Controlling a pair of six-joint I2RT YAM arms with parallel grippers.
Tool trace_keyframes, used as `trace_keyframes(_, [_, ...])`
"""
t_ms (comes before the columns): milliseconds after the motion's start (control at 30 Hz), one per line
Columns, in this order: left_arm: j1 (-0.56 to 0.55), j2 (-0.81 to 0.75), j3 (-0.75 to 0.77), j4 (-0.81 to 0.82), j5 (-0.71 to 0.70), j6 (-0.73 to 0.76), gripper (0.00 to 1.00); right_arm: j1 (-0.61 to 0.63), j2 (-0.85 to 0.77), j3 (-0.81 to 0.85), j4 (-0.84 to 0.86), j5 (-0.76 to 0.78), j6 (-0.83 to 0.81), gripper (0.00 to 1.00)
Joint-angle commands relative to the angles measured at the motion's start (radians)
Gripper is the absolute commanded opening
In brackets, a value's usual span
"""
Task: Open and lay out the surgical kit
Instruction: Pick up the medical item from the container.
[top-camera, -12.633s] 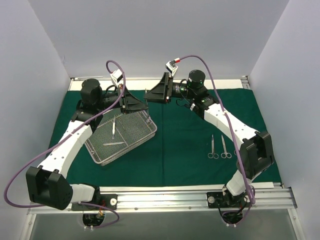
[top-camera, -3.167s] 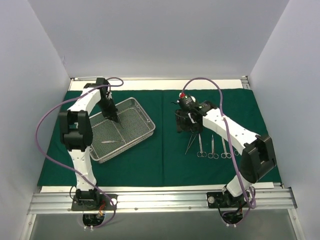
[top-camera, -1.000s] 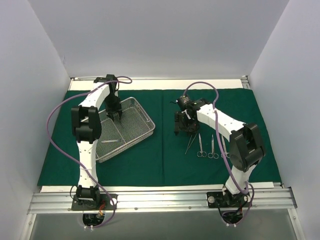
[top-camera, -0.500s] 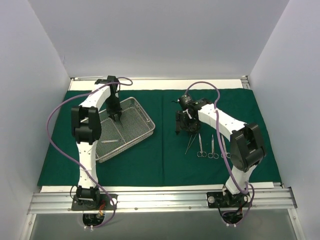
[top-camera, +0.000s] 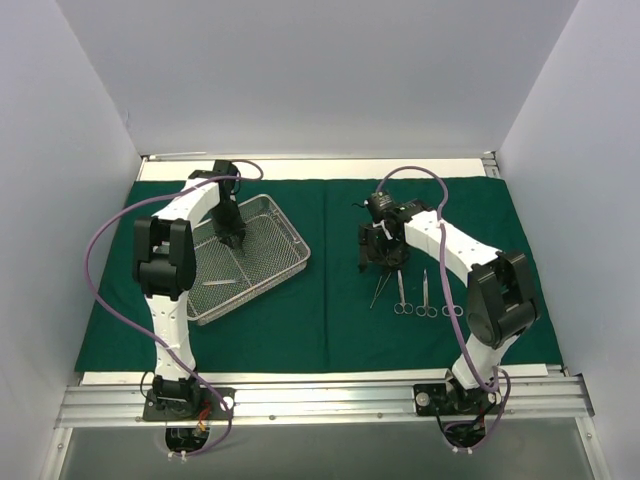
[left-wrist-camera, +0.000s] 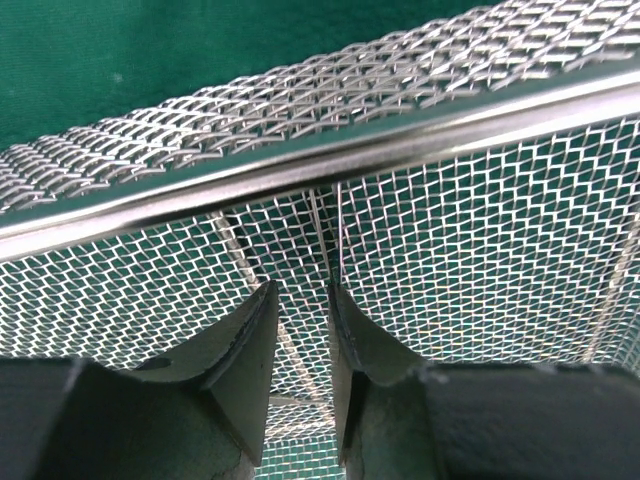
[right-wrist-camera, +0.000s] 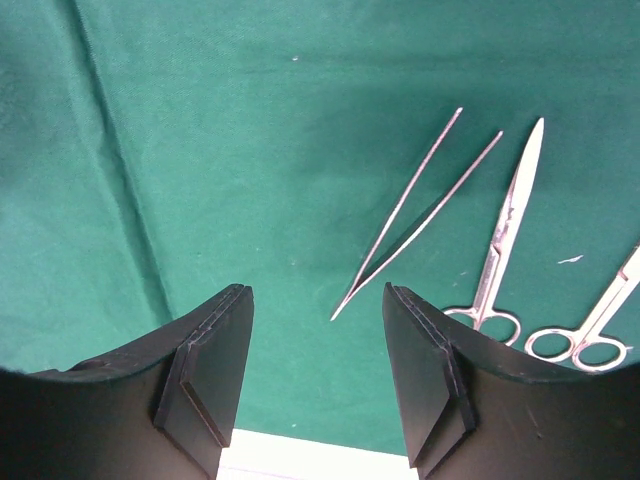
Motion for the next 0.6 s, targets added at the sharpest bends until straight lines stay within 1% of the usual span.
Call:
trace_keyframes(0, [-0.005,-0.010,0.020,0.031,-0.010,-0.035,0.36,-0.018,-0.049,-0.011,-0.025,-0.011,-0.026,0.55])
trace_keyframes(133, [-0.005,0.010,0.047,0.034,-0.007,-0.044,0.36,-0.029,-0.049,-0.008,-0.028,-0.015,-0.038,0.55])
trace_keyframes(200, [-0.005,-0.004,0.043,0.034,-0.015,-0.051,0.36,-0.035,-0.048,-0.008,-0.030,-0.017,-0.044,0.55])
trace_keyframes(233, [-0.005,-0.015,0.038,0.040,-0.012,-0.054,0.33,-0.041,-0.048,-0.010,-0.033,-0.018,-0.047,0.55])
trace_keyframes(333, [-0.006,-0.056,0.005,0.051,-0.020,-0.057,0.32,-0.052,-0.046,-0.010,-0.031,-0.022,-0.053,0.55])
trace_keyframes(400, [-0.006,-0.079,-0.011,0.055,-0.030,-0.052,0.29,-0.060,-0.041,-0.010,-0.027,-0.029,-0.056,0.55])
trace_keyframes(567, [-0.006,-0.081,0.006,0.058,-0.035,-0.048,0.30,-0.064,-0.020,0.000,-0.021,-0.038,-0.061,0.55])
